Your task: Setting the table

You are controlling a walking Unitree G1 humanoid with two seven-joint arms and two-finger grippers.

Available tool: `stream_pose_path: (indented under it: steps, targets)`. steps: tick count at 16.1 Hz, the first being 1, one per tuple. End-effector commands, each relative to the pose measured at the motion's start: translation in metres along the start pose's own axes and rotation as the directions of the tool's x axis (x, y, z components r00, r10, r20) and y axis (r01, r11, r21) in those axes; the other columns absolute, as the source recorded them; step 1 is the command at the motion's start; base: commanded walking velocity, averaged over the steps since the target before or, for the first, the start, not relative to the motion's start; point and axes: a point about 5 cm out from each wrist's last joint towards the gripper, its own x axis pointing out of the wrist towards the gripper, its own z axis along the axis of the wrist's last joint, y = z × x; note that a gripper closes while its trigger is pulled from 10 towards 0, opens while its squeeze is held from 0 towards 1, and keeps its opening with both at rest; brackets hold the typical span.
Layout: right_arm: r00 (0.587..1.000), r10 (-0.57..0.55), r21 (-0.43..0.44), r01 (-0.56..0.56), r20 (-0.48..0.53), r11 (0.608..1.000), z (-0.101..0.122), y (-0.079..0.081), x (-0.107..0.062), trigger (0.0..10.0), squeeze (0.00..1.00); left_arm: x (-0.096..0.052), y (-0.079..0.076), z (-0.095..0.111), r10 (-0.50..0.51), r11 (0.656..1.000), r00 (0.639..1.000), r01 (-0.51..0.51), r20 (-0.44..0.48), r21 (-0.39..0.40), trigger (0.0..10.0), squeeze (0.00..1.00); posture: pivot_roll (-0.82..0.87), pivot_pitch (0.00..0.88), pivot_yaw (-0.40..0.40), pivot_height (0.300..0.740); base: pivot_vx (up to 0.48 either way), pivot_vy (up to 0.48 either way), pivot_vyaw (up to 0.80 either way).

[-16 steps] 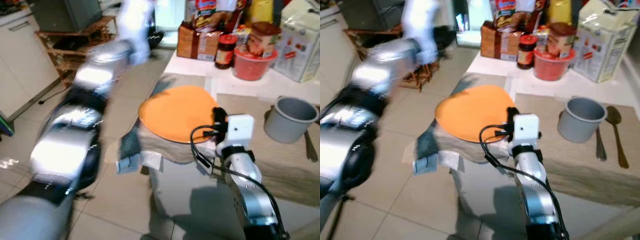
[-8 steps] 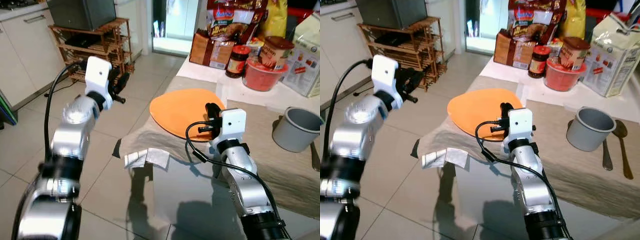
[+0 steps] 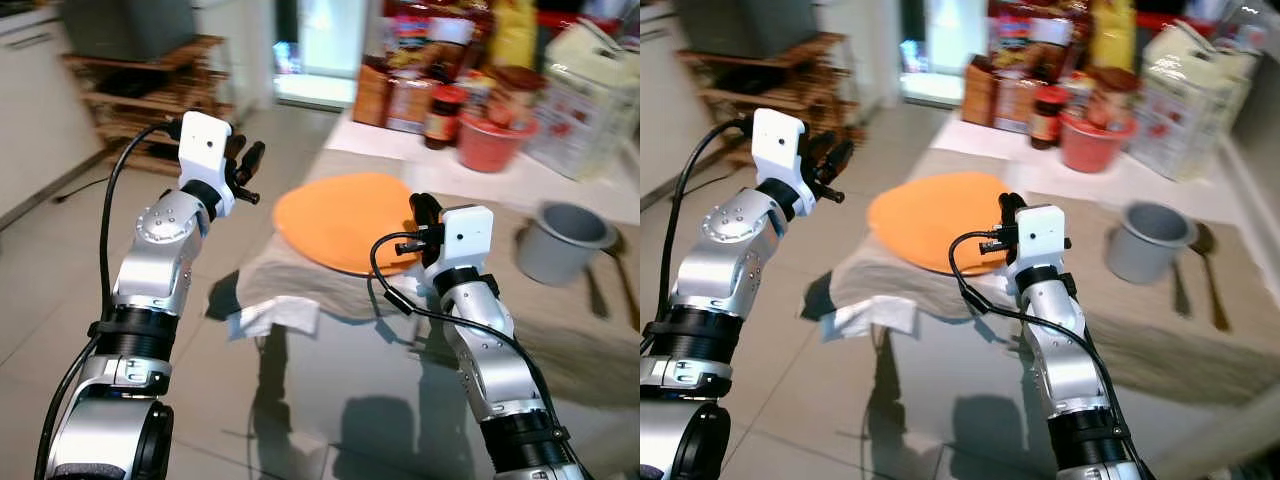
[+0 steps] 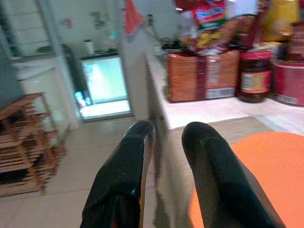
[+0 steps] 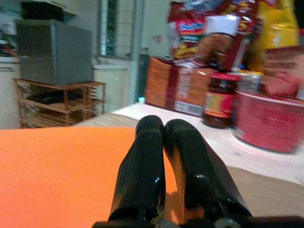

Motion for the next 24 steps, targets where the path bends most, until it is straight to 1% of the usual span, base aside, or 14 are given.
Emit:
stream_pose_path:
  steps: [1,3,5,7,10,11,12,14,15,16,20,22,23,24]
  targets:
    - [1.0,0.007,-0.024,-0.007,0.0,1.0,-0.002,0.002,-0.001,10.0,0.0,-0.001,-0.002,0.002,-0.009,1.0,1.0,0.009,0.008,0.019,10.0,0.0,-0.05,0.0,0.0,0.74,0.0,0.0,-0.6]
    - [1.0,0.011,-0.032,-0.011,0.011,0.999,0.0,0.003,-0.001,10.0,0.0,-0.003,-0.001,-0.002,-0.02,0.999,1.0,0.02,-0.01,0.028,10.0,0.0,-0.04,0.0,-0.007,0.74,0.0,0.0,0.0]
    - [0.999,0.012,-0.027,-0.011,0.031,1.0,0.002,0.003,-0.001,10.0,0.0,-0.004,0.003,-0.008,-0.029,0.999,0.999,0.03,-0.035,0.045,10.0,0.0,-0.04,0.0,-0.004,0.74,0.0,0.0,0.0]
    - [1.0,0.012,-0.008,-0.013,-0.019,1.0,-0.004,0.005,0.0,10.0,0.0,-0.007,0.011,-0.017,-0.015,0.998,0.997,0.02,-0.072,0.068,10.0,0.0,-0.04,0.0,-0.001,0.74,0.0,0.0,-0.52]
    - [0.999,0.016,0.005,-0.016,-0.027,1.0,-0.006,0.006,-0.001,10.0,0.0,-0.018,0.019,-0.03,0.04,0.999,0.994,-0.039,-0.103,0.016,10.0,0.0,-0.04,0.0,-0.002,0.74,0.0,0.0,-0.54]
    - [0.999,0.015,0.013,-0.014,-0.039,1.0,-0.008,0.006,-0.002,10.0,0.0,-0.028,0.022,-0.04,0.065,0.998,0.99,-0.065,-0.125,0.005,10.0,0.0,-0.03,0.0,-0.007,0.74,0.0,0.0,-0.54]
    - [0.999,0.019,-0.005,-0.02,-0.029,1.0,-0.008,0.006,-0.003,10.0,0.0,-0.037,0.024,-0.047,0.086,0.996,0.986,-0.087,-0.141,-0.003,10.0,0.0,-0.03,0.0,-0.009,0.74,0.0,0.0,-0.56]
    - [0.999,0.032,-0.002,-0.032,-0.02,0.999,-0.009,0.007,-0.003,10.0,0.0,-0.048,0.033,-0.053,0.13,0.991,0.98,-0.133,-0.153,-0.012,10.0,0.0,-0.02,0.0,-0.014,0.74,0.0,0.0,-0.6]
    - [0.999,0.032,-0.018,-0.032,-0.027,0.999,-0.009,0.008,-0.003,10.0,0.0,-0.052,0.036,-0.055,0.14,0.99,0.978,-0.141,-0.157,0.003,10.0,0.0,-0.02,0.0,-0.016,0.74,0.0,0.0,0.0]
    - [0.999,0.045,-0.007,-0.045,-0.026,0.999,-0.009,0.01,-0.002,10.0,0.0,-0.055,0.036,-0.055,0.132,0.991,0.979,-0.13,-0.158,0.019,10.0,0.0,-0.01,0.0,-0.018,0.74,0.0,0.0,0.0]
    - [0.999,0.047,-0.01,-0.047,-0.023,0.999,-0.009,0.012,-0.001,10.0,0.0,-0.047,0.034,-0.042,0.11,0.994,0.987,-0.107,-0.116,0.031,10.0,0.0,-0.02,0.0,-0.01,0.74,0.0,0.0,0.0]
    - [0.999,0.04,-0.012,-0.041,-0.024,0.999,-0.01,0.011,-0.002,10.0,0.0,-0.045,0.033,-0.039,0.09,0.994,0.991,-0.084,-0.101,0.063,10.0,0.0,-0.02,0.0,-0.008,0.74,0.0,0.0,0.0]
    - [0.999,0.039,-0.012,-0.039,-0.025,0.999,-0.01,0.01,-0.002,10.0,0.0,-0.045,0.032,-0.039,0.083,0.995,0.992,-0.077,-0.098,0.064,10.0,0.0,-0.02,0.0,-0.006,0.74,0.0,0.0,0.0]
    - [0.999,0.037,-0.011,-0.037,-0.026,0.999,-0.01,0.011,-0.003,10.0,0.0,-0.043,0.031,-0.038,0.062,0.997,0.994,-0.058,-0.091,0.046,10.0,0.0,-0.02,0.0,-0.006,0.74,0.0,0.0,0.0]
